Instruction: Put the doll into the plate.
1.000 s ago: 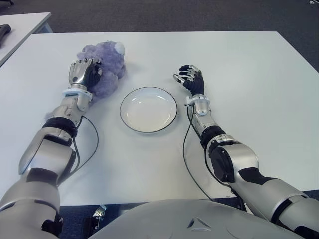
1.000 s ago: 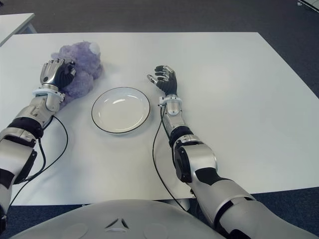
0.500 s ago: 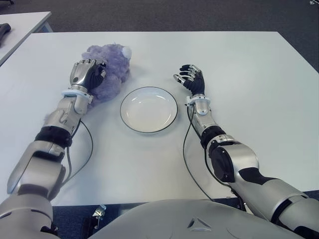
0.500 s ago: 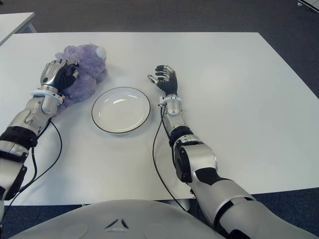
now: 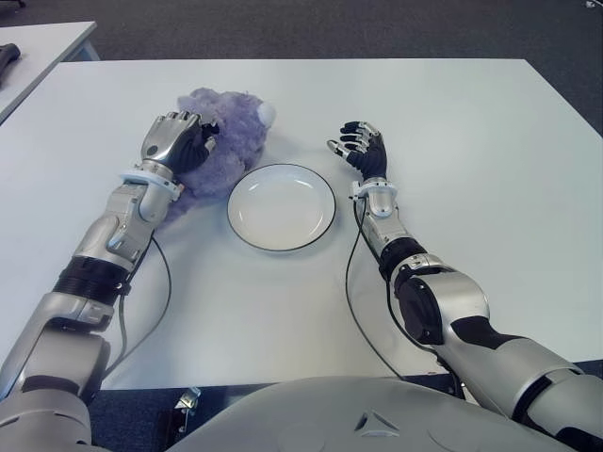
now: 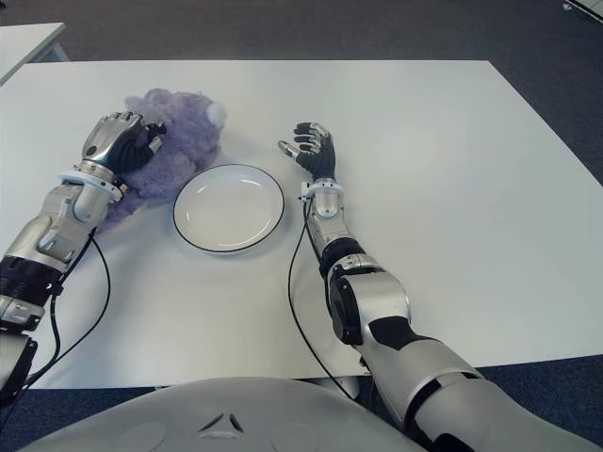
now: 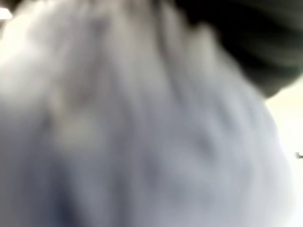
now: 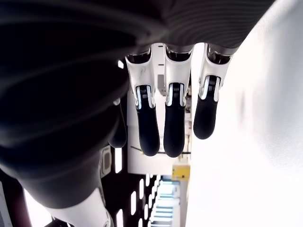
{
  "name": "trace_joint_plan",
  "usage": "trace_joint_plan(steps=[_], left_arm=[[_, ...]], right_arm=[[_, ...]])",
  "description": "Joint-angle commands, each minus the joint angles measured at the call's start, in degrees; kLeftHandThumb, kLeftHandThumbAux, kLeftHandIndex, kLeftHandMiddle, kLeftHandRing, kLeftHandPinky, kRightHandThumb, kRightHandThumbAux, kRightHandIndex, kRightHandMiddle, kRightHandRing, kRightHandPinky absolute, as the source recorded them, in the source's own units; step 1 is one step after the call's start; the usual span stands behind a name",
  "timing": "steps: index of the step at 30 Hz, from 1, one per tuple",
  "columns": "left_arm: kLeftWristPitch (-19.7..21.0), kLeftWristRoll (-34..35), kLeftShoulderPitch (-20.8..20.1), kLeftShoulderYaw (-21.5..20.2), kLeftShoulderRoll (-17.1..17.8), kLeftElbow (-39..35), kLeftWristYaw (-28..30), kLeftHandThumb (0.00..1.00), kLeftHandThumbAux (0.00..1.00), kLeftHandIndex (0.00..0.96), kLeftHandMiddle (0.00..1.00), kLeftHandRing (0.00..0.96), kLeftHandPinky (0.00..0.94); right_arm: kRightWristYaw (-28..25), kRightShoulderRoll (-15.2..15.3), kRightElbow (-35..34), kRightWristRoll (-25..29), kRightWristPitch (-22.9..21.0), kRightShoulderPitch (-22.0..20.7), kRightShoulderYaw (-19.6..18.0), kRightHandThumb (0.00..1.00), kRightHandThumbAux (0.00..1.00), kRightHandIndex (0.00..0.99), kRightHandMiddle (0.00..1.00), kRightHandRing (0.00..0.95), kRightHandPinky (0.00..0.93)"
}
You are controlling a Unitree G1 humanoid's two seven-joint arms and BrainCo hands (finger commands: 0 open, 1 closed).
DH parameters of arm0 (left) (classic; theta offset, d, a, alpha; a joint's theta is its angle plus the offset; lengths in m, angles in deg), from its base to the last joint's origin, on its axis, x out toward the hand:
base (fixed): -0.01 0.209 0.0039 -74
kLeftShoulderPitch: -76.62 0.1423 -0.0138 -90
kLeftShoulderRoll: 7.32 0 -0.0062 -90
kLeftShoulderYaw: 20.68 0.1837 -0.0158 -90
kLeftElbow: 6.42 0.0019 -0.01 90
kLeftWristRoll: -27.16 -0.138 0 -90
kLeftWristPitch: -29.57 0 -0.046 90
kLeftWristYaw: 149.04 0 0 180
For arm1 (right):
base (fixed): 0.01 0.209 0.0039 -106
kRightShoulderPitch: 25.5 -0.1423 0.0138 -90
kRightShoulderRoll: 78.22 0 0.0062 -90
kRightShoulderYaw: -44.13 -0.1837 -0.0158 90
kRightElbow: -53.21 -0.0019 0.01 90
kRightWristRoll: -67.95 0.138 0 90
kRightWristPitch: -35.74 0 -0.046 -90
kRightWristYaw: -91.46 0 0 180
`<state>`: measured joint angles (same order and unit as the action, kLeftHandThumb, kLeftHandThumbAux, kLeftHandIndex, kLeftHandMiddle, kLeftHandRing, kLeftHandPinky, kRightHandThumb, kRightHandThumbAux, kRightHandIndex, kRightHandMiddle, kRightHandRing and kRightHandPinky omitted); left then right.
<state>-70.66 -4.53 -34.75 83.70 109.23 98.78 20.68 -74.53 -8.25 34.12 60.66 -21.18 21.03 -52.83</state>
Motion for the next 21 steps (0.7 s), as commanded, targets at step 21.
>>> trace_joint_plan(steps=[21], left_arm=[[2.6,-6.8,0.1,-2.3,2.4,-9.8,9.9,0.75,0.693,0.443,0.821,0.816,0.793]], right_arm=[[0.6,-1.5,7.3,-1.6,-4.6,12.0,0.7,0.165,0.888,0.339,0.362,0.35,0.297]])
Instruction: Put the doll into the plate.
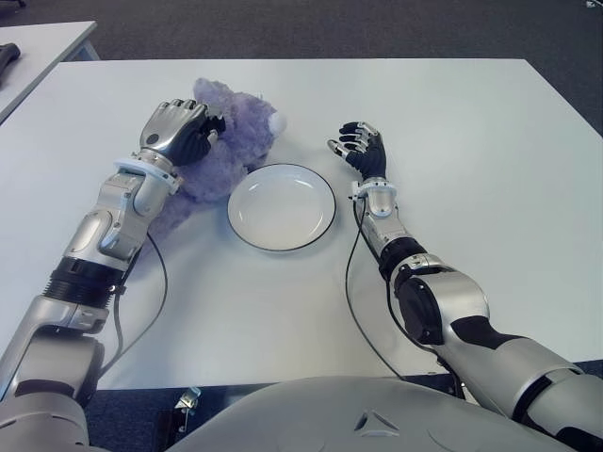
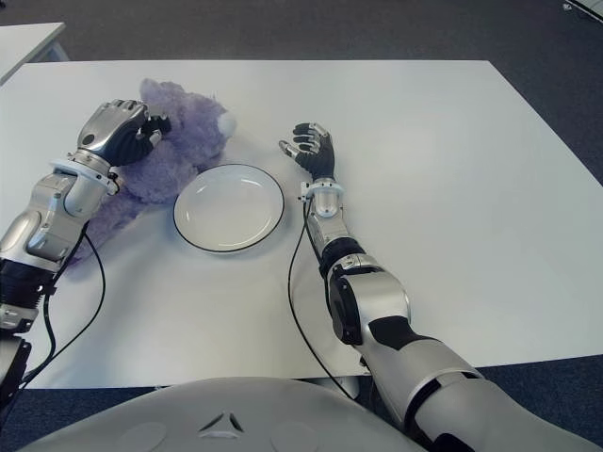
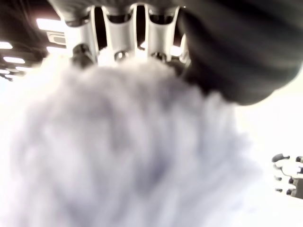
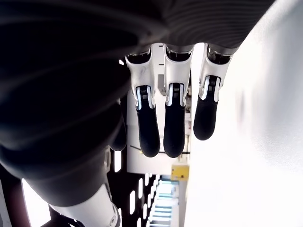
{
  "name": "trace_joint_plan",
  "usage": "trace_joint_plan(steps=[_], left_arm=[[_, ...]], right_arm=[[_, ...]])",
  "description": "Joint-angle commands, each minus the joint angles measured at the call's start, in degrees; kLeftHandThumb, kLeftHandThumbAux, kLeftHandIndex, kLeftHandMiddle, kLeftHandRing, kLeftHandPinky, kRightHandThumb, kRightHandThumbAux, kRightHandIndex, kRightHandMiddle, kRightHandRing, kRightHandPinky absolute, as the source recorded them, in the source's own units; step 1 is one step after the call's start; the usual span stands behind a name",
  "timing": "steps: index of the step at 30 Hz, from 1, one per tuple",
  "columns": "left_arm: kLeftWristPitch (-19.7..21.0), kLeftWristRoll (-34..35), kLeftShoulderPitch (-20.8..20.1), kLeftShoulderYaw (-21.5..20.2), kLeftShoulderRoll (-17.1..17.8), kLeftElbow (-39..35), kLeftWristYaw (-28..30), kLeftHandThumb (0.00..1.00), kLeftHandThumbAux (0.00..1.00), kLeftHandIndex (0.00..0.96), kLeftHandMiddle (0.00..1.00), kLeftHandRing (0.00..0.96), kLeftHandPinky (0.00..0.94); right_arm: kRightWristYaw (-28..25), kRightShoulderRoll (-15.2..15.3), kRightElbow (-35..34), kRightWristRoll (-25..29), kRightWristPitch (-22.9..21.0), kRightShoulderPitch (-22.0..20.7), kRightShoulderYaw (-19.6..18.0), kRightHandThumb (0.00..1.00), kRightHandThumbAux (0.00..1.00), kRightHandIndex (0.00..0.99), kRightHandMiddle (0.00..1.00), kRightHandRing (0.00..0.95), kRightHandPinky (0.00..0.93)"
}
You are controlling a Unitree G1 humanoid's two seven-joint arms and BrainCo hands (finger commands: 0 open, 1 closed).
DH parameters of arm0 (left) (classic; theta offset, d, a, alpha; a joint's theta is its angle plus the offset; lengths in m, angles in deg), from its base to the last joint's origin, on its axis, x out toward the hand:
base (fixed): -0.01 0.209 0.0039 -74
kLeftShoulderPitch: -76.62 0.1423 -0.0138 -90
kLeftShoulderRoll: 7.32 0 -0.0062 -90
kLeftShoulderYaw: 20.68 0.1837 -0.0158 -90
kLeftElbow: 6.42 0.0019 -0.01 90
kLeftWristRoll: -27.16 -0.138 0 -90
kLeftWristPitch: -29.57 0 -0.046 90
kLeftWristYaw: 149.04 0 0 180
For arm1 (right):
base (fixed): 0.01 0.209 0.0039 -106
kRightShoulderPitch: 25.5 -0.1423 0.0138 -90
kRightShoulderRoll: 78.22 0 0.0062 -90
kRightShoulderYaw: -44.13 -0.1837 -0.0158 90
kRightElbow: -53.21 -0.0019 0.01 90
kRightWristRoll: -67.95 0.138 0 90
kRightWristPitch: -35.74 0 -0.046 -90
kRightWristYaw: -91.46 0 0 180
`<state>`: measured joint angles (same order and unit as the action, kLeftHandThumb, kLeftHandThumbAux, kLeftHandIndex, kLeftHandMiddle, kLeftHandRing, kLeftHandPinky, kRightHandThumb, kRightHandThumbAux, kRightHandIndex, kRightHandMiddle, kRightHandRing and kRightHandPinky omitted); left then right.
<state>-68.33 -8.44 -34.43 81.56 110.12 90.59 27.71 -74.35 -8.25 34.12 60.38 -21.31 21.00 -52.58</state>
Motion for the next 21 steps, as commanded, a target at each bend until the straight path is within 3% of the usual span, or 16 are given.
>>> trace_joint_plan(steps=[1,21], left_arm=[[0.2,-3.1,-0.3,-0.2,1.6,-1.7,3.0,0.75,0.693,0.443,0.821,0.816,0.791],[-0.7,-5.5,-1.5,-0.1,2.0,-1.1,4.0,0.749,0.693,0.443,0.824,0.817,0.797]], right_arm=[[0.5,-1.5,7.3,-1.3,-4.5,12.0,0.4,0.161,0.889,0.339,0.362,0.35,0.295],[1.0,-1.5,7.3,-1.4,-4.7,12.1,1.0,0.167,0.861,0.352,0.364,0.35,0.3]])
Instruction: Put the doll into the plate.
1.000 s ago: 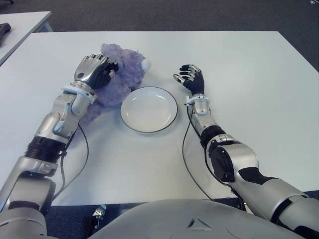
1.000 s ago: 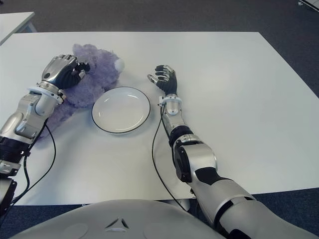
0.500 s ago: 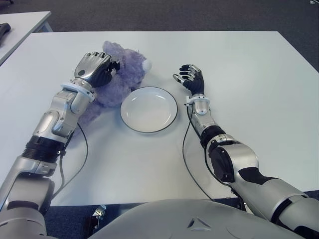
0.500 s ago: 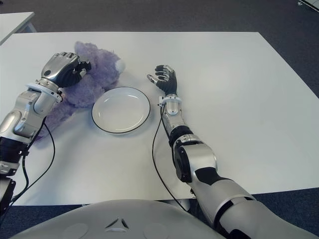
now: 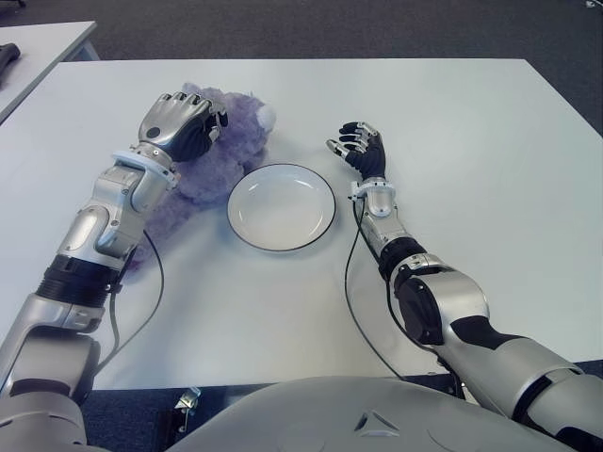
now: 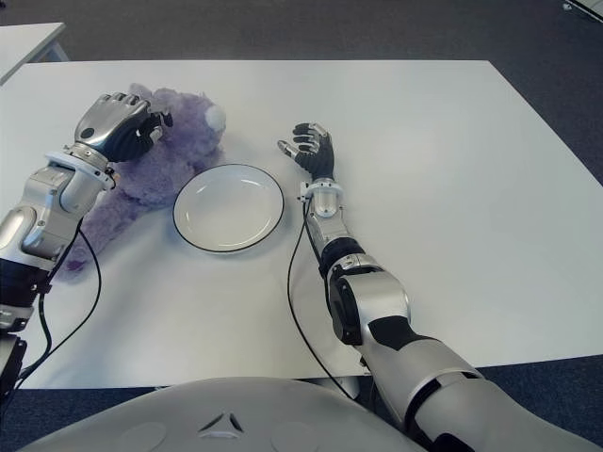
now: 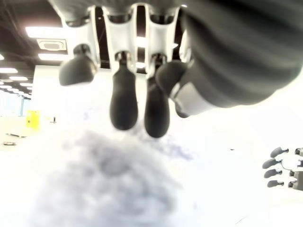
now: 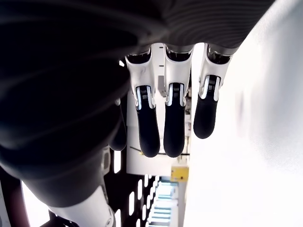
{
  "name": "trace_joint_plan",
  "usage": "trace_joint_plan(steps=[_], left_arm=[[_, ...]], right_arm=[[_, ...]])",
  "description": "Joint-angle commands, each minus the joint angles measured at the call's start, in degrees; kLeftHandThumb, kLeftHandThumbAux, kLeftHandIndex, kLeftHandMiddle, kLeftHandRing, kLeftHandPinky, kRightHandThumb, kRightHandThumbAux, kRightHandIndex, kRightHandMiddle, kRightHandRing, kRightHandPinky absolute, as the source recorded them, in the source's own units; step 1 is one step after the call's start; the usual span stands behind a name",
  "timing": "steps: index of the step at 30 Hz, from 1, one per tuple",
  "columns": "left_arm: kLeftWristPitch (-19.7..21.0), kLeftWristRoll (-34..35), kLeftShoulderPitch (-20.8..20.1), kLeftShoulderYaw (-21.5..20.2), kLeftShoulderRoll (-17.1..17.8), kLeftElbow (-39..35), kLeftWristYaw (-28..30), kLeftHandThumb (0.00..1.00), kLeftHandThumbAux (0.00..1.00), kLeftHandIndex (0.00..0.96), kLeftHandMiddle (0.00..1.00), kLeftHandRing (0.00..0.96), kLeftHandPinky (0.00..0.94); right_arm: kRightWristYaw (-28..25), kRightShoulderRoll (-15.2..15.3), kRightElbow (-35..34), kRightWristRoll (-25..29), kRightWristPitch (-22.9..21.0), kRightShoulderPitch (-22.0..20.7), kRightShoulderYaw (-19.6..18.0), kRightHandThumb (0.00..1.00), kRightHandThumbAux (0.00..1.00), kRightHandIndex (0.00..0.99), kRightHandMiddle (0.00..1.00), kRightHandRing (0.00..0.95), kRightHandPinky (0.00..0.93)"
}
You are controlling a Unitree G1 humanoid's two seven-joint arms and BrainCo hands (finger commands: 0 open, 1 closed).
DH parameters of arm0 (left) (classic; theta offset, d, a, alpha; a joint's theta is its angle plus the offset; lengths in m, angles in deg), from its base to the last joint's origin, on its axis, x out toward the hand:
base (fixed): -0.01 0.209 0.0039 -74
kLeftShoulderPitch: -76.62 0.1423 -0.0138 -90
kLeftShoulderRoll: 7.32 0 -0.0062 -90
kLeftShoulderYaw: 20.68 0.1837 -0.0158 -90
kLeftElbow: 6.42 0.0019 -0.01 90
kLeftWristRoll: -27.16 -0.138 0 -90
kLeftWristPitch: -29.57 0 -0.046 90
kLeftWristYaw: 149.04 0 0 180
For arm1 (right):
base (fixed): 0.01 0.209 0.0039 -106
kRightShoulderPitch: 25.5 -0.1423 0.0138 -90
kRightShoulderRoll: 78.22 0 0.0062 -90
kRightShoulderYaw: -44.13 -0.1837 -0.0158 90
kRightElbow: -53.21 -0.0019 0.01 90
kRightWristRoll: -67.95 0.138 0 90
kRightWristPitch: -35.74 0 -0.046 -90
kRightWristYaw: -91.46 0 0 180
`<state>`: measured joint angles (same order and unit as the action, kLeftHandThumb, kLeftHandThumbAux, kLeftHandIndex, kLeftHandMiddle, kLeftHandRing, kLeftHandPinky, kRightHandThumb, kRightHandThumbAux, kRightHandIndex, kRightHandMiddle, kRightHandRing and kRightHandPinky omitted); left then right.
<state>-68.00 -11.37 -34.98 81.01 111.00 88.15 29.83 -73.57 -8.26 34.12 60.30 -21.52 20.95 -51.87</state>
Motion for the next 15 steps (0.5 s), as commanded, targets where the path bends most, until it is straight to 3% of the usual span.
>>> trace_joint_plan(steps=[1,9,15], left_arm=[[-1.1,-2.6,-1.0,0.4,1.2,1.5,1.8,0.75,0.693,0.443,0.824,0.817,0.797],[-1.8,-2.3,-0.9,0.3,0.7,2.8,1.5,0.749,0.694,0.443,0.822,0.815,0.783],[-4.4,-1.1,-0.4,0.6,-2.0,9.5,-3.3,0.748,0.693,0.443,0.783,0.776,0.732]], right_arm=[[0.3,-1.5,7.3,-1.4,-4.5,12.2,0.3,0.169,0.861,0.352,0.364,0.35,0.3],[0.4,-1.4,7.4,-1.5,-4.6,12.2,0.7,0.156,0.857,0.345,0.36,0.345,0.291],[0.6,-1.4,7.3,-1.4,-4.4,12.2,0.7,0.136,0.863,0.344,0.363,0.348,0.296]])
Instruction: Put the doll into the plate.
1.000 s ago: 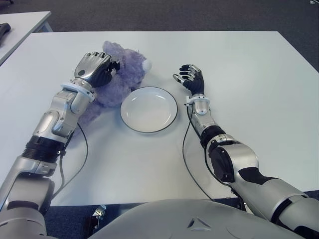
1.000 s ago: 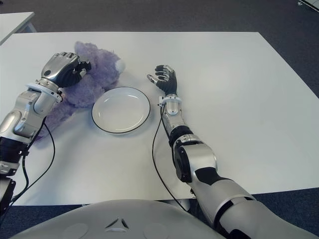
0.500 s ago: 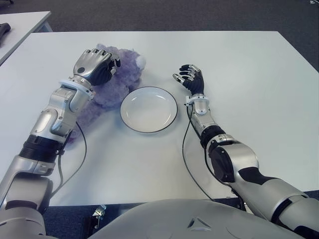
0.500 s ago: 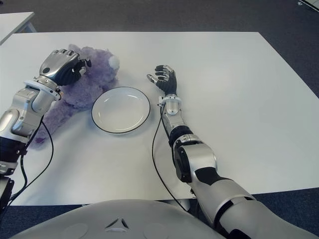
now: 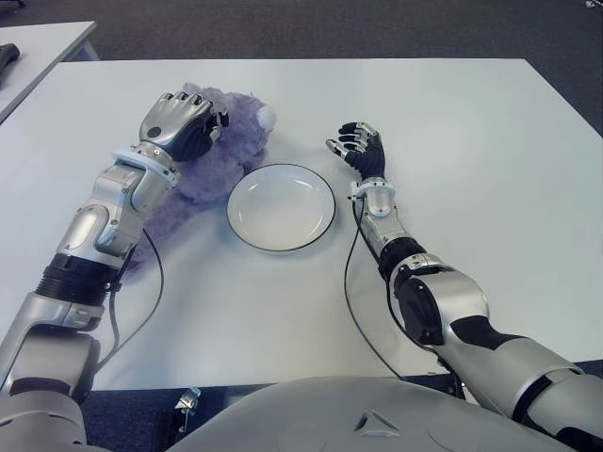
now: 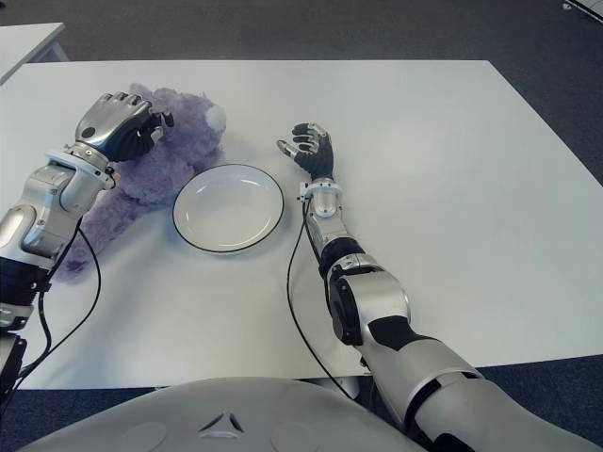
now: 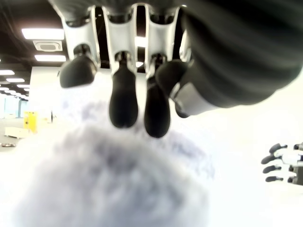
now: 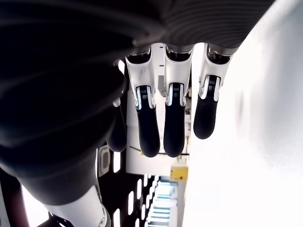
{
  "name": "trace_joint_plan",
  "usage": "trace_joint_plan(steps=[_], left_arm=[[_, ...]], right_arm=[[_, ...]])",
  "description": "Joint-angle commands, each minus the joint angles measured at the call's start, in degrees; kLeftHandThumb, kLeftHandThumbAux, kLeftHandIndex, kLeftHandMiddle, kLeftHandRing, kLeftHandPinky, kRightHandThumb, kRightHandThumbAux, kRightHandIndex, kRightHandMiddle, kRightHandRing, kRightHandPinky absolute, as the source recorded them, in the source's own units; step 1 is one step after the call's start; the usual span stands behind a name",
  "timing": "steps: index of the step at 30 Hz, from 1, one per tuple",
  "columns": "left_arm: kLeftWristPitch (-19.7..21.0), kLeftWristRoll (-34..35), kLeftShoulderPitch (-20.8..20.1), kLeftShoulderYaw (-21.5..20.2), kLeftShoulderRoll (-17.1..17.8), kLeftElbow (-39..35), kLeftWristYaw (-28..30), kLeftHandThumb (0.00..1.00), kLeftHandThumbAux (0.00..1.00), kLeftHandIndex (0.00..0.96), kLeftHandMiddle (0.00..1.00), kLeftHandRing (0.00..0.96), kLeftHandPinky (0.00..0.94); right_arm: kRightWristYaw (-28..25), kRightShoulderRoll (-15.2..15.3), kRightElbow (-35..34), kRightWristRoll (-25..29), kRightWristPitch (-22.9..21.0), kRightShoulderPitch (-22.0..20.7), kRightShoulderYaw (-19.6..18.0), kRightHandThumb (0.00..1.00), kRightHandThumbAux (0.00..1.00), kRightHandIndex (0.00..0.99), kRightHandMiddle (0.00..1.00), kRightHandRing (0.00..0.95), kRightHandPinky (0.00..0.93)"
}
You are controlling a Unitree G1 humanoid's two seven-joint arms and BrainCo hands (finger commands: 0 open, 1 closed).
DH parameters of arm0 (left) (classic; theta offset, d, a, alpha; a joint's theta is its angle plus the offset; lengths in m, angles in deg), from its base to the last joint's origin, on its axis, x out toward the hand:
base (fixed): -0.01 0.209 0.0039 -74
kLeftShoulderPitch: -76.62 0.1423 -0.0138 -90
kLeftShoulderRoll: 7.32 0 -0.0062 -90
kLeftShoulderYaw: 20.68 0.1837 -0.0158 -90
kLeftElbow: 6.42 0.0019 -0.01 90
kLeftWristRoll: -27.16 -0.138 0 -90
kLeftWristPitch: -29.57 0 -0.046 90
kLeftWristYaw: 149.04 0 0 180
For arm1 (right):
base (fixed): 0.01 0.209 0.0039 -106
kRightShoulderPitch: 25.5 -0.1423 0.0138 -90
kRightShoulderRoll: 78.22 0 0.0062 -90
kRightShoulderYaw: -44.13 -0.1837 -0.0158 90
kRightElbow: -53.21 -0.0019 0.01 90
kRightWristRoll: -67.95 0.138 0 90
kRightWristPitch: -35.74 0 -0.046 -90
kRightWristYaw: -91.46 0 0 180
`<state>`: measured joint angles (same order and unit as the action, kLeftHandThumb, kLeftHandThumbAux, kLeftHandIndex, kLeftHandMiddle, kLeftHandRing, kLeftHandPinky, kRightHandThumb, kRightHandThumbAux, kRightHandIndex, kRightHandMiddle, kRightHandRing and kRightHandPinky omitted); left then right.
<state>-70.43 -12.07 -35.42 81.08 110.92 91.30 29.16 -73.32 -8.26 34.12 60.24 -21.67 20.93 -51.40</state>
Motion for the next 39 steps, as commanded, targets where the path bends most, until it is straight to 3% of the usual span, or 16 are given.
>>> trace_joint_plan(steps=[1,7,8,10,11,12,14,19,20,21,22,24,30,39], left_arm=[[-2.0,0.2,0.1,0.1,-2.1,6.0,-2.3,0.748,0.693,0.443,0.779,0.771,0.726],[-2.9,0.5,0.3,-0.4,-1.6,5.7,-1.9,0.715,0.687,0.429,0.678,0.666,0.584],[-2.9,0.5,0.4,-0.5,-1.6,5.6,-1.8,0.708,0.689,0.425,0.626,0.605,0.533],[-3.0,0.6,0.7,-0.7,-1.5,5.4,-1.7,0.706,0.69,0.423,0.611,0.587,0.518],[-2.7,0.6,1.0,-0.9,-1.4,5.2,-1.3,0.693,0.696,0.414,0.518,0.499,0.455],[-2.5,0.7,1.2,-1.0,-1.3,5.0,-1.1,0.481,0.514,0.263,0.435,0.434,0.409],[-1.9,0.6,1.5,-1.1,-1.3,4.5,-0.5,0.402,0.455,0.201,0.392,0.403,0.378],[2.0,-0.7,3.7,-1.5,-1.1,1.6,1.5,0.31,0.42,0.11,0.268,0.31,0.312],[3.0,-0.8,4.4,-1.6,-1.1,0.7,2.1,0.273,0.396,0.047,0.185,0.231,0.247],[4.5,-0.7,5.7,-2.0,-0.8,-1.4,3.8,0.266,0.392,0.036,0.172,0.217,0.236],[5.6,-0.6,6.6,-2.3,-0.5,-3.0,4.9,0.241,0.368,0.009,0.103,0.133,0.112],[7.9,0.2,8.1,-2.9,-0.1,-5.9,8.1,0.222,0.343,0.0,0.049,0.069,0.019],[10.9,1.1,10.6,-4.6,0.0,-10.3,11.4,0.212,0.322,0.0,0.006,0.014,0.0],[14.4,3.8,17.9,-8.6,-1.6,-19.2,13.9,0.196,0.267,0.0,0.0,0.0,0.0]], right_arm=[[0.4,-1.4,7.3,-1.3,-4.2,12.3,0.2,0.136,0.863,0.345,0.364,0.348,0.296],[0.5,-1.4,7.3,-1.3,-4.1,12.3,0.2,0.145,0.87,0.348,0.367,0.356,0.313],[0.5,-1.3,7.3,-1.3,-4.1,12.3,0.2,0.146,0.868,0.348,0.366,0.355,0.305],[0.4,-1.3,7.3,-1.4,-4.1,12.4,0.3,0.147,0.867,0.348,0.366,0.354,0.302],[0.4,-1.2,7.3,-1.4,-4.1,12.4,0.3,0.146,0.865,0.349,0.365,0.352,0.293],[0.4,-1.2,7.3,-1.4,-4.1,12.4,0.4,0.143,0.862,0.349,0.366,0.351,0.292],[0.4,-1.2,7.3,-1.5,-4.0,12.4,0.4,0.139,0.86,0.348,0.366,0.351,0.292],[0.0,-1.0,7.3,-1.5,-4.0,12.5,0.5,0.127,0.868,0.344,0.366,0.351,0.302],[-0.2,-0.9,7.3,-1.5,-4.0,12.5,0.5,0.127,0.875,0.343,0.365,0.351,0.3],[-0.3,-0.9,7.3,-1.4,-4.0,12.5,0.4,0.127,0.876,0.342,0.365,0.351,0.299],[-0.5,-0.9,7.3,-1.3,-4.0,12.5,0.4,0.129,0.879,0.342,0.364,0.352,0.309],[-0.7,-0.8,7.3,-1.2,-4.1,12.5,0.3,0.134,0.88,0.34,0.362,0.348,0.302],[-1.0,-0.7,7.3,-1.0,-4.2,12.5,0.1,0.146,0.883,0.339,0.358,0.344,0.296],[-0.7,-0.7,7.3,-1.1,-4.0,12.4,0.0,0.176,0.88,0.351,0.365,0.353,0.312]])
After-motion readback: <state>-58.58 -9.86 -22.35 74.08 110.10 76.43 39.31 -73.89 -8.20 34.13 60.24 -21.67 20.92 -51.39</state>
